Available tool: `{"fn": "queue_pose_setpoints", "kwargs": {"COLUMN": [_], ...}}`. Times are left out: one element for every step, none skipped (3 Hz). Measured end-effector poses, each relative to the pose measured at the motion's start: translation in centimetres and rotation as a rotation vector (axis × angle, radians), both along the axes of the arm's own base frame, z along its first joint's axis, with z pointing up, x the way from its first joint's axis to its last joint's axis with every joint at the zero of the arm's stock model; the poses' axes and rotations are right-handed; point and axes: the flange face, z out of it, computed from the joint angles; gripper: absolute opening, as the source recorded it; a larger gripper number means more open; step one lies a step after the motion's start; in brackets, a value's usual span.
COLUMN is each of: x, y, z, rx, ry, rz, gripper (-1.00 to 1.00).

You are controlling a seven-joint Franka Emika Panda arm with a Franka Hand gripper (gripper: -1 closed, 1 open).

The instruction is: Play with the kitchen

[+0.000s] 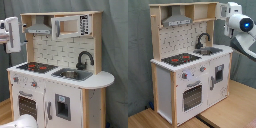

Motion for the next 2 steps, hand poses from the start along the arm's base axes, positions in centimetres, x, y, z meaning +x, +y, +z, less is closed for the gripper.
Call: {"fn": "queue_pose_setpoints", "kwargs": {"x": [-3.1, -5.4], "y": [-0.3, -0.8], "z": [-0.3, -0.5], "rx": [-0.003, -0.013], "ry": [0.025, 0.046], "rz": [-0.013, -0.030], "gripper": [1.00, 1.00]}}
